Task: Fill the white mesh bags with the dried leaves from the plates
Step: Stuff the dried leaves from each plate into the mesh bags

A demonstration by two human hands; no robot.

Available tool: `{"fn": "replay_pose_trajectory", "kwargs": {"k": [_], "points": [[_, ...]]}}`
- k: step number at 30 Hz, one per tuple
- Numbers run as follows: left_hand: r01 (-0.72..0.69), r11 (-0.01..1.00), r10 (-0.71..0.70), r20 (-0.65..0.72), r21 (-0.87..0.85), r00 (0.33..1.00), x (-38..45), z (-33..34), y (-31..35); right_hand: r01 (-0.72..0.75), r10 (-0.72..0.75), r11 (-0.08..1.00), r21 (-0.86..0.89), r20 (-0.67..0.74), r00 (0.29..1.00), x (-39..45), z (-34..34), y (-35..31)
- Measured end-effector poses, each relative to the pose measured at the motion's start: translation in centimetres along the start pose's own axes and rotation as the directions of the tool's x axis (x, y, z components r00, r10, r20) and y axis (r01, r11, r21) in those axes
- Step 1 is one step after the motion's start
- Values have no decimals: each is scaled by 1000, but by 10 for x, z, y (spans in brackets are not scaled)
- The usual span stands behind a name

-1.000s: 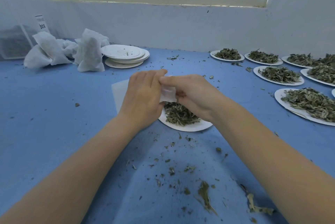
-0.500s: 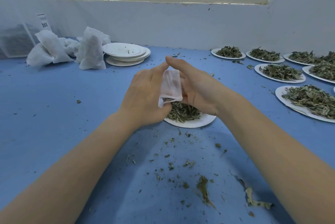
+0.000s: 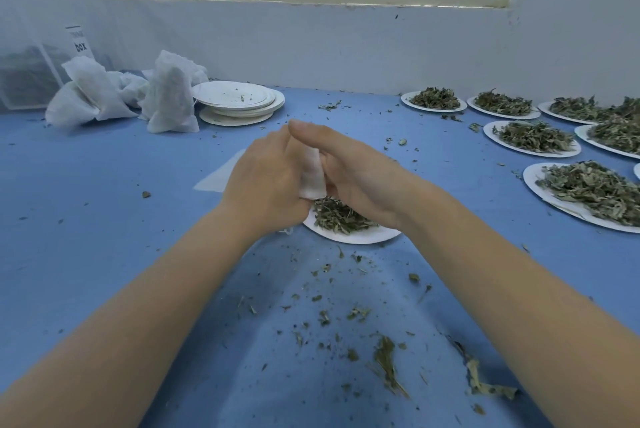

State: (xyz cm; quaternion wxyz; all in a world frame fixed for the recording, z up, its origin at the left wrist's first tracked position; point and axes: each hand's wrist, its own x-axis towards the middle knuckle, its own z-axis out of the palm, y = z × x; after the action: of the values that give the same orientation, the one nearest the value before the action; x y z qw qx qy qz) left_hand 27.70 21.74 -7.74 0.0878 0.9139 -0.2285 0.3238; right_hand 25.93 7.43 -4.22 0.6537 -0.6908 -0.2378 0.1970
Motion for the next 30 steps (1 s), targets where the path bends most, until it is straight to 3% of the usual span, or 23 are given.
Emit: {"fn": "replay_pose_trajectory", "kwargs": {"k": [5, 7, 9, 12, 13, 15, 17, 19, 25, 30], "points": [[-9, 1000, 10, -45, 19, 999, -1, -5, 6, 13, -15, 999, 32, 46, 999, 0, -4, -1], [-1, 999, 5, -88, 50, 996, -1, -5, 6, 10, -17, 996, -93, -75, 997, -3, -10, -5], [32, 998, -26, -102, 49, 994, -3, -2, 4, -1, -109, 928, -373, -273, 956, -7, -17, -8], [72, 997, -72, -70, 3, 995, -6, 0, 1, -132, -278, 659, -741, -403, 872, -13, -37, -10], [77, 997, -78, -54, -23, 995, -6, 0, 1, -209, -264, 511, -834, -383, 885, -15, -44, -12], [56, 997, -58, -25, -60, 998, -6, 1, 4, -305, -91, 255, -918, -337, 937, -20, -55, -14], [33, 996, -33, 6, -81, 999, -6, 1, 6, -352, 87, 292, -889, -342, 936, -24, -59, -14], [58, 991, -56, 16, -122, 998, -7, 3, 6, -348, 140, 381, -857, -318, 938, -25, -60, -12], [105, 982, -109, -14, -158, 994, -8, 10, -1, -261, 70, 474, -841, -259, 963, -22, -54, -9], [79, 989, -80, -8, -126, 997, -8, 11, -2, -218, 4, 415, -883, -238, 971, -20, -50, -7]]}}
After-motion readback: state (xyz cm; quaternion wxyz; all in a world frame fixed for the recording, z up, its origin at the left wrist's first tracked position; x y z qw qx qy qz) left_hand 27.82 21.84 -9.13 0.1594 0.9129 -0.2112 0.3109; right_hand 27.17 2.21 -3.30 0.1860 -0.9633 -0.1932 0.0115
